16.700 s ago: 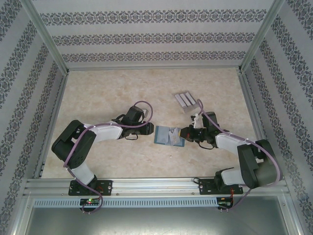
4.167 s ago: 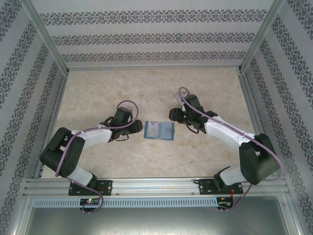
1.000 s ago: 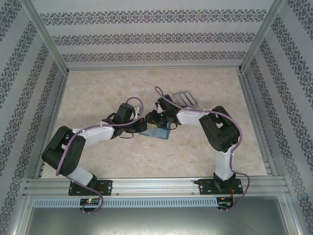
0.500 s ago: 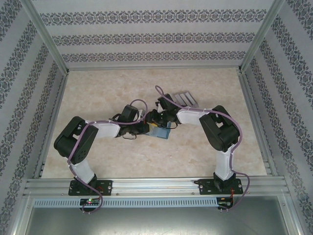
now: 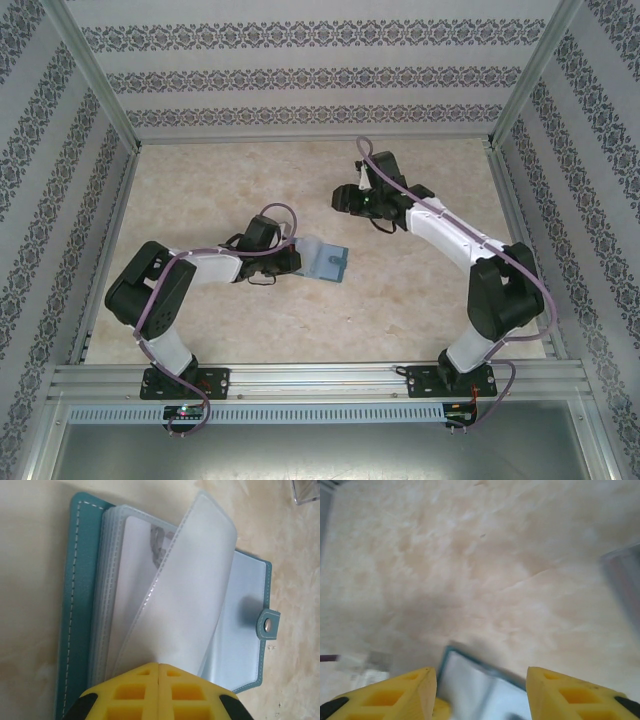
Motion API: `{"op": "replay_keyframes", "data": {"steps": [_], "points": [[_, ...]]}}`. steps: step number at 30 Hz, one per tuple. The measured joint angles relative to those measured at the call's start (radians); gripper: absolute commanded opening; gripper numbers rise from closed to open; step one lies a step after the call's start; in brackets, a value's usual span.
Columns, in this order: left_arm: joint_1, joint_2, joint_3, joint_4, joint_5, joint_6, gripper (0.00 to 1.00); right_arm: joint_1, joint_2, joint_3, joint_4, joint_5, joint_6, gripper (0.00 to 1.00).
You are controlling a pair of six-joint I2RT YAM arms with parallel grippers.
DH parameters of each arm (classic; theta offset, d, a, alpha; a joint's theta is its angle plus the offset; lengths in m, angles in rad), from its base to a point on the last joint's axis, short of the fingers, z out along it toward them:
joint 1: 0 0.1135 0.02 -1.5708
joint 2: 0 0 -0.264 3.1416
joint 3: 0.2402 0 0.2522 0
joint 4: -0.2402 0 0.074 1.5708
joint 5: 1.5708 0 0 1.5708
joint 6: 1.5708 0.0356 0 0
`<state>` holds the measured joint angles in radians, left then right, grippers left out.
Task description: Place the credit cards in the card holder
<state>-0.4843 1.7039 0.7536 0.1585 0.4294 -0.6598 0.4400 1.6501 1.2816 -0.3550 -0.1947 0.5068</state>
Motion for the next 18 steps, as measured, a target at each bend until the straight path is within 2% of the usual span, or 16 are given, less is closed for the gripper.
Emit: {"op": "replay_keyframes", "data": {"steps": [8,12,18], "points": [[0.002,-0.009,-0.027,0.034,0.004,-0.047,0.0,0.001,0.103,0.146,-0.214,0.239,-0.279,0.57],[0.004,-0.011,-0.04,0.055,0.009,-0.065,0.0,0.001,0.178,0.195,-0.282,0.356,-0.369,0.61],[0.007,-0.013,-0.044,0.061,0.014,-0.082,0.0,0.001,0.276,0.259,-0.339,0.457,-0.463,0.61]]}}
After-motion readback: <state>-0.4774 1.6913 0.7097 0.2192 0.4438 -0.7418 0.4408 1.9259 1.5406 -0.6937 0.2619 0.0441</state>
